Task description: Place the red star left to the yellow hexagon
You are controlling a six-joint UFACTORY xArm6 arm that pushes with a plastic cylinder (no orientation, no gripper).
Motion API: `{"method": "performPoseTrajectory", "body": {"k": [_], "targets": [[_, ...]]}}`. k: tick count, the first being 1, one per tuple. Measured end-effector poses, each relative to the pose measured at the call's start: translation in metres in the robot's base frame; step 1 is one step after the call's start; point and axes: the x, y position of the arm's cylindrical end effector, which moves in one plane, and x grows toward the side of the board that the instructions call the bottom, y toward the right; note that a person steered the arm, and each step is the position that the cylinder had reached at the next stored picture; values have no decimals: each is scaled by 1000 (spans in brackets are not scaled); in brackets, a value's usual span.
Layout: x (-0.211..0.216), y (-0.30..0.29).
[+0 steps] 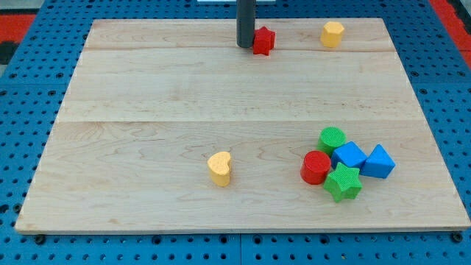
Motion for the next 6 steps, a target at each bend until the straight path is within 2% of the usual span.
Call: {"method": "performPoseTrajectory", "body": {"k": [1, 3, 5, 6], "targets": [[20, 25], [-13, 43], [63, 19], [24, -50]]}}
